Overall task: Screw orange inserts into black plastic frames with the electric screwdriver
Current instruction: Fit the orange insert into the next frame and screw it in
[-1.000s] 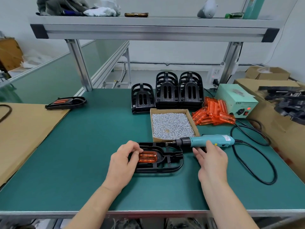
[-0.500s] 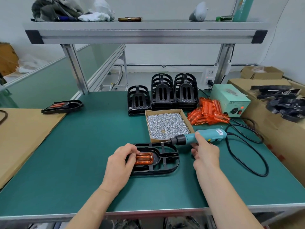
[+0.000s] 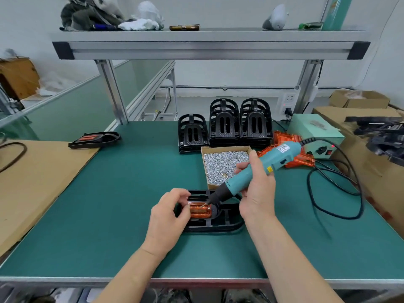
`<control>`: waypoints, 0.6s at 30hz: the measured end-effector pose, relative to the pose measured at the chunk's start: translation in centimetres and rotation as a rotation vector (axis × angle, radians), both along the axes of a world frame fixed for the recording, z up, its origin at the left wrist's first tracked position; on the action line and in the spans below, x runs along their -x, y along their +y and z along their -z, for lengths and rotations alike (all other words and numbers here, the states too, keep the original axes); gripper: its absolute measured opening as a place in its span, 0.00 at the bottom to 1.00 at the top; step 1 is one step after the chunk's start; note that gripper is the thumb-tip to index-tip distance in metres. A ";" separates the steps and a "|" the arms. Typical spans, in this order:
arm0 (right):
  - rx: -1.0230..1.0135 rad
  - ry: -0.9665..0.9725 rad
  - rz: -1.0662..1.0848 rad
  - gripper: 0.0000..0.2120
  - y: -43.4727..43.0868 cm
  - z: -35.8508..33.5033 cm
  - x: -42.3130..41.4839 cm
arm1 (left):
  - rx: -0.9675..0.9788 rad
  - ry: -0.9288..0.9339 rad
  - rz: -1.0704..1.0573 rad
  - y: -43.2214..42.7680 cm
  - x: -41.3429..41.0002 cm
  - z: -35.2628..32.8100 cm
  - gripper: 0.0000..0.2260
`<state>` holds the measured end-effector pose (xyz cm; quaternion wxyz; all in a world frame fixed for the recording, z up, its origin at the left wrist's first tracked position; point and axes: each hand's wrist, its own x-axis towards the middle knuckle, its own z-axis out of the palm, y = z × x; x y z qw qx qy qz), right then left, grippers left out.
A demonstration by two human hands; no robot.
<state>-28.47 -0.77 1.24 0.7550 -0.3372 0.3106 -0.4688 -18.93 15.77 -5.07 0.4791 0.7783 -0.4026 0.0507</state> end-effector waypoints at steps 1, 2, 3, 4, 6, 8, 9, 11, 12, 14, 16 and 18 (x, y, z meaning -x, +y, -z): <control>0.031 -0.007 0.025 0.11 0.3 -0.2 -0.5 | 0.005 0.009 0.007 0.0 0.0 -0.1 0.20; 0.057 -0.012 0.055 0.09 0.6 -0.4 -0.9 | 0.010 0.014 0.014 0.0 0.0 -0.1 0.21; 0.082 -0.015 0.081 0.08 0.9 -0.6 -1.4 | 0.014 0.016 0.018 0.0 0.1 -0.2 0.21; 0.100 -0.017 0.103 0.09 1.2 -0.7 -1.8 | 0.017 0.017 0.019 0.0 0.1 -0.2 0.22; 0.130 -0.015 0.136 0.10 1.4 -0.9 -2.5 | 0.023 0.021 0.019 -0.1 0.1 -0.3 0.22; 0.157 -0.004 0.150 0.11 1.6 -0.9 -3.0 | 0.027 0.023 0.022 0.0 0.1 -0.2 0.21; 0.170 0.004 0.150 0.12 1.6 -0.9 -3.2 | 0.029 0.023 0.024 0.0 0.0 -0.2 0.20; 0.193 0.017 0.146 0.12 1.8 -0.8 -3.4 | 0.033 0.027 0.028 0.0 0.0 -0.2 0.21; 0.208 0.025 0.143 0.11 1.8 -0.7 -3.5 | 0.037 0.030 0.029 0.0 0.1 -0.2 0.22; 0.242 0.046 0.143 0.11 1.9 -0.5 -3.6 | 0.041 0.033 0.030 -0.1 0.1 -0.2 0.23; 0.268 0.064 0.146 0.11 2.0 -0.3 -3.7 | 0.045 0.033 0.032 0.0 0.1 -0.2 0.24; 0.282 0.076 0.152 0.11 2.0 -0.2 -3.7 | 0.050 0.034 0.037 0.0 0.0 -0.1 0.23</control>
